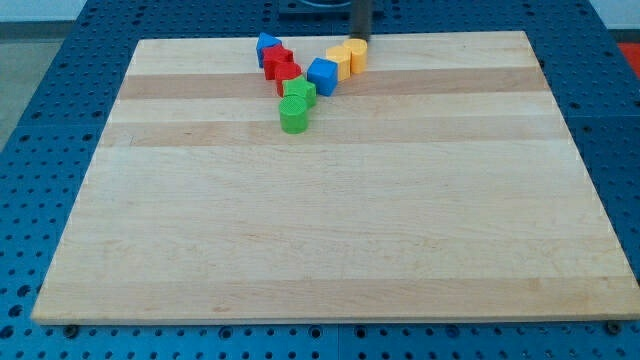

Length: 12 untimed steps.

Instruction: Drag the yellow heart towards the bottom right corner

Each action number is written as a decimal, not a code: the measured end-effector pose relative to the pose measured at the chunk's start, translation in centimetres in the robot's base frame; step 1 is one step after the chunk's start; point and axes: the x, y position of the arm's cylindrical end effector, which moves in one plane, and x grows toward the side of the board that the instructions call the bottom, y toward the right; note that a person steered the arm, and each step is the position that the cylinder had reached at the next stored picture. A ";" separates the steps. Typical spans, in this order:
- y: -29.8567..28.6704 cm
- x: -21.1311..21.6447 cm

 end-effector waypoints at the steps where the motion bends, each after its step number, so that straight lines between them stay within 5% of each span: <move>1: -2.0 0.9; 5: 4.5 11.0; 9: -3.5 21.5; 12: 3.8 30.1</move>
